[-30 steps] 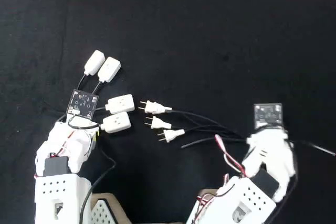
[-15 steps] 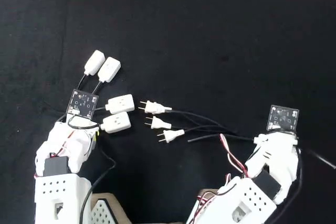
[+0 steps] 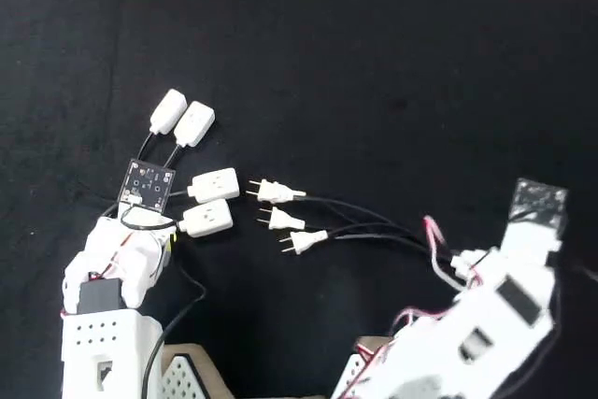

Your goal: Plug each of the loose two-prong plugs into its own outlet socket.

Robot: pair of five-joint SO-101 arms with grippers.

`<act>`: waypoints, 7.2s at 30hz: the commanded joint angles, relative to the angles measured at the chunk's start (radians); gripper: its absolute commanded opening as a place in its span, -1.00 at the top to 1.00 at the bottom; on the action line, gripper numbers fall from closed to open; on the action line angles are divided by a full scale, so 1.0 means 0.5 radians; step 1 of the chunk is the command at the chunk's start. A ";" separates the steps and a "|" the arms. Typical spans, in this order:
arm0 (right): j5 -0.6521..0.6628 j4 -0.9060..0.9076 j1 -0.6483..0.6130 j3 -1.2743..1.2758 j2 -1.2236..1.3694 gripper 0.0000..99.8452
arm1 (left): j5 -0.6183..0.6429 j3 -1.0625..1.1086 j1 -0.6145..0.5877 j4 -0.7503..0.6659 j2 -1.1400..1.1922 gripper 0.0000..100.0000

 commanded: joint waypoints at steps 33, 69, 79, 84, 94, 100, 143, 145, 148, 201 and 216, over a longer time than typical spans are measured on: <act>-0.068 0.537 0.295 -2.334 2.349 0.83 | -0.015 -0.011 -0.020 -0.003 -0.018 0.61; 0.267 0.755 0.543 -1.146 1.060 0.98 | -0.015 -0.002 -0.020 -0.003 -0.018 0.61; -0.218 0.267 0.362 -1.827 2.088 0.98 | -0.018 -0.002 -0.017 -0.003 -0.018 0.61; -0.393 0.273 0.307 -2.297 2.380 0.98 | -0.018 -0.002 -0.017 -0.003 -0.018 0.61; -0.583 0.445 0.074 -2.610 2.420 0.97 | -0.009 -0.020 -0.041 0.009 -0.021 0.61; -0.583 1.332 0.157 -3.073 2.312 0.97 | 0.157 -0.253 -0.410 0.279 -0.025 0.62; -0.681 0.396 -1.525 -2.137 2.070 0.98 | -0.120 -3.844 0.002 0.436 3.814 0.47; -0.672 0.325 -1.525 -2.088 2.070 0.98 | -0.120 -4.003 -0.005 0.470 3.928 0.47; -0.672 0.218 -1.519 -2.012 2.070 0.98 | -0.212 -4.236 -0.005 0.601 4.072 0.47; -0.678 0.199 -1.448 -1.990 2.070 0.98 | -0.647 -2.736 0.152 1.571 1.089 0.90; -0.684 0.199 -1.424 -1.987 2.070 0.98 | -0.592 -2.579 0.499 1.817 0.626 0.87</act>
